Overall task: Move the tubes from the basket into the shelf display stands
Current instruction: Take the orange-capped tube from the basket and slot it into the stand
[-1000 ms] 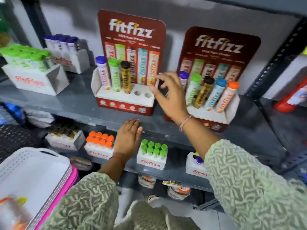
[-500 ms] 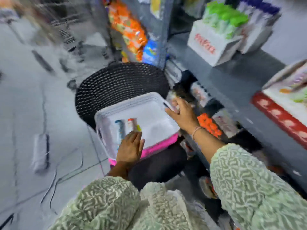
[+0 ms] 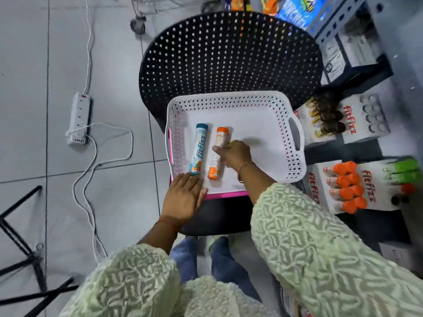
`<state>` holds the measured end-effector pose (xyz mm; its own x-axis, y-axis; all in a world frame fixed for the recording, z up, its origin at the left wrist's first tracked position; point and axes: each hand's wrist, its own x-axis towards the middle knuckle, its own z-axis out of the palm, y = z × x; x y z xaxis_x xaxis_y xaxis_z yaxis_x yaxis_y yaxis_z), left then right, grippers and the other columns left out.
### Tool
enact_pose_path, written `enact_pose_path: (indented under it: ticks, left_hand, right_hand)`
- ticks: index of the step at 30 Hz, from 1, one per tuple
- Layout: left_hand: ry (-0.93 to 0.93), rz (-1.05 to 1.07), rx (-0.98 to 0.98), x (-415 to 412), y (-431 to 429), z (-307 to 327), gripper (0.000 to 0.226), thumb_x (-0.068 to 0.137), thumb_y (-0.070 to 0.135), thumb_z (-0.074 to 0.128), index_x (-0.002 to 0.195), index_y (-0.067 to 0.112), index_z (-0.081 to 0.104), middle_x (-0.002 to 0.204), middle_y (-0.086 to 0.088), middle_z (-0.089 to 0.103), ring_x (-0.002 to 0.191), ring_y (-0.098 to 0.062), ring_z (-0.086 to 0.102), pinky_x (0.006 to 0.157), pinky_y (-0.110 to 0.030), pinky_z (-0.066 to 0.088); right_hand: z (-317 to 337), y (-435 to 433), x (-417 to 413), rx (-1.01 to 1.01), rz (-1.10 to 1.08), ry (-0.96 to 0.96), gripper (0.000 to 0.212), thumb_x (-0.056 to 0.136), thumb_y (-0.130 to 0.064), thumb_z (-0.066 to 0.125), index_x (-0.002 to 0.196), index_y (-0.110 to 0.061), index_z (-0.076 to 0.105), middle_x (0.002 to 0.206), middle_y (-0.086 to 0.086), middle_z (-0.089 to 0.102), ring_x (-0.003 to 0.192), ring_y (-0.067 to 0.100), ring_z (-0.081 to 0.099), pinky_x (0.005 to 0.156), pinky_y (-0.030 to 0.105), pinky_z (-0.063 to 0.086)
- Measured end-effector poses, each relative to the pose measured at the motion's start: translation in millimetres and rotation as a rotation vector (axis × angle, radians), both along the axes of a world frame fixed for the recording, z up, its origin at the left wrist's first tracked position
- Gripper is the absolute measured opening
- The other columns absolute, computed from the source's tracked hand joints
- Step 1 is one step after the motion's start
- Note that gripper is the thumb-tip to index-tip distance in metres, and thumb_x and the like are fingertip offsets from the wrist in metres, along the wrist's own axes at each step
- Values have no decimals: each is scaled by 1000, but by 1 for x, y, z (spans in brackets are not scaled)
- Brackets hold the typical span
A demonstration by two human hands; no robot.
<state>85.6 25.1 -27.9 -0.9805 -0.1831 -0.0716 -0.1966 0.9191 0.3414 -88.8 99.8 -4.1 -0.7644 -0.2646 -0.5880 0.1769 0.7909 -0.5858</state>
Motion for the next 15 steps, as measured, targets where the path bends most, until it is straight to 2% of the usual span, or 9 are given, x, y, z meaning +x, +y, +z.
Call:
enact_pose_path:
  ticks: [2, 4, 6, 8, 10, 12, 14, 15]
  left_hand:
    - [9, 11, -7, 1, 2, -2, 67, 99, 39, 12, 102, 1, 67, 101, -20, 70, 94, -37, 63, 89, -50, 45]
    - [37, 15, -14, 2, 2, -4, 66, 99, 38, 13, 101, 1, 68, 101, -19, 70, 94, -37, 63, 88, -50, 46]
    - [59, 6, -27, 2, 1, -5, 66, 100, 38, 13, 100, 0, 68, 99, -20, 70, 92, -37, 64, 88, -51, 46]
    - [66, -7, -39, 2, 1, -5, 66, 100, 38, 14, 99, 0, 68, 98, -20, 70, 91, -37, 64, 89, -49, 46]
    - [66, -10, -47, 1, 1, -5, 66, 100, 38, 15, 98, -1, 69, 98, -20, 71, 91, -36, 64, 91, -43, 43]
    - [58, -14, -41, 1, -1, -6, 68, 100, 39, 14, 98, -1, 69, 96, -20, 71, 91, -37, 65, 91, -43, 34]
    - [49, -11, -16, 0, -1, -2, 70, 100, 41, 13, 98, -2, 68, 96, -21, 70, 89, -38, 65, 90, -41, 32]
    - [58, -5, -1, -2, 0, 2, 70, 100, 41, 13, 98, -2, 68, 96, -22, 70, 88, -38, 65, 89, -41, 32]
  right_hand:
    - [-6, -9, 2, 6, -53, 3, 49, 70, -31, 76, 105, 1, 62, 111, 20, 68, 102, 33, 64, 83, 32, 50]
    - [-11, -13, 2, -5, -106, -46, 50, 66, -23, 80, 105, 2, 61, 113, 21, 67, 101, 35, 64, 88, 41, 53]
    - [-14, -11, -2, -80, -190, -187, 44, 64, -15, 80, 102, -2, 62, 110, 19, 68, 96, 34, 66, 83, 47, 56]
    - [-11, -2, -4, -235, -283, -335, 35, 68, -5, 75, 100, -3, 62, 93, 13, 67, 88, 30, 64, 72, 42, 56]
    - [-2, 10, -5, -383, -339, -393, 26, 70, -2, 72, 94, -5, 63, 79, 8, 62, 77, 26, 60, 65, 34, 51]
    - [7, 23, -8, -494, -382, -379, 20, 71, -2, 71, 89, -7, 62, 83, 10, 62, 78, 24, 58, 67, 31, 49]
    - [20, 38, -10, -593, -419, -352, 19, 73, 1, 69, 89, -7, 62, 96, 15, 65, 86, 24, 63, 73, 31, 51]
    - [29, 46, -12, -635, -435, -334, 16, 73, 2, 67, 85, -7, 62, 93, 13, 68, 83, 21, 66, 73, 31, 53]
